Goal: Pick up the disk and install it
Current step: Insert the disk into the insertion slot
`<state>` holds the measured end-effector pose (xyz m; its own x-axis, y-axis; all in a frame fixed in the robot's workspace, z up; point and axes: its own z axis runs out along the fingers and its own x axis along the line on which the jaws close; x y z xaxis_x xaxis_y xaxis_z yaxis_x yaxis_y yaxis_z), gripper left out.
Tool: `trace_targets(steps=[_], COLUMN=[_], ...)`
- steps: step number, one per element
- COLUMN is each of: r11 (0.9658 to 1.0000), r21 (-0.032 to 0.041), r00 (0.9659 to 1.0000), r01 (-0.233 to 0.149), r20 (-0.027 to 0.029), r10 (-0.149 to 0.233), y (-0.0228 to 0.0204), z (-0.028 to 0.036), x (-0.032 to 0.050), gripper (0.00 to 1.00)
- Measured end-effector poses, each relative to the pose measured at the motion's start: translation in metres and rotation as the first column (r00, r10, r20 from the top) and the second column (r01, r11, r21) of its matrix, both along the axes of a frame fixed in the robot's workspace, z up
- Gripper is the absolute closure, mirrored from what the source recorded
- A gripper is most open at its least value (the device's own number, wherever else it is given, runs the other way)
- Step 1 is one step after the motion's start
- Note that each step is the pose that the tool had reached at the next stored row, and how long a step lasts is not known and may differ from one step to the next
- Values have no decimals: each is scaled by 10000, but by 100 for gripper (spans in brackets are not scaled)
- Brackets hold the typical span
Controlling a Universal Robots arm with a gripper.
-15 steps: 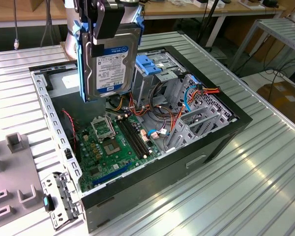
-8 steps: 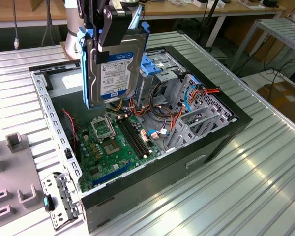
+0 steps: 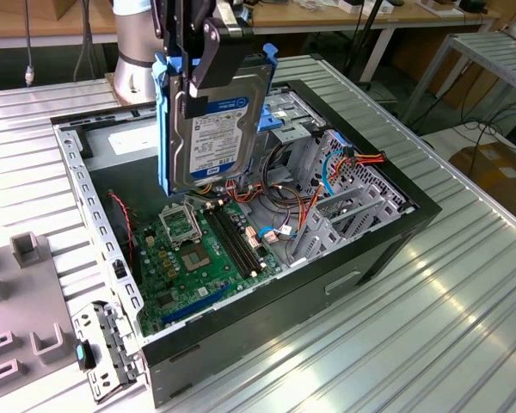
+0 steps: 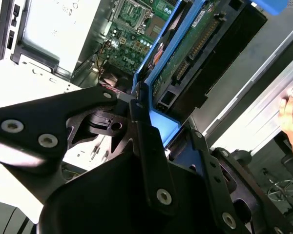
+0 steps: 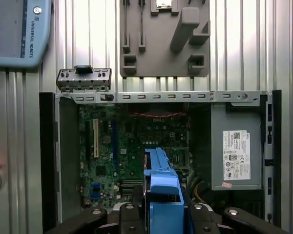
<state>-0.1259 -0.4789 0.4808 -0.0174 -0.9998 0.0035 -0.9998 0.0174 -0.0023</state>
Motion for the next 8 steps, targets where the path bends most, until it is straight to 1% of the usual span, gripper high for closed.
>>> trace_targets(steps=[3,6,8], r11=[10000,10000,10000], r21=[1,0,0], r00=[10000,10000,10000], r01=[0,1,0], r20=[0,0,0], r10=[0,-1,0], y=[-20,-42,-44], z=[-1,-1,-2], x=[47,76,85], gripper=[63,63,63])
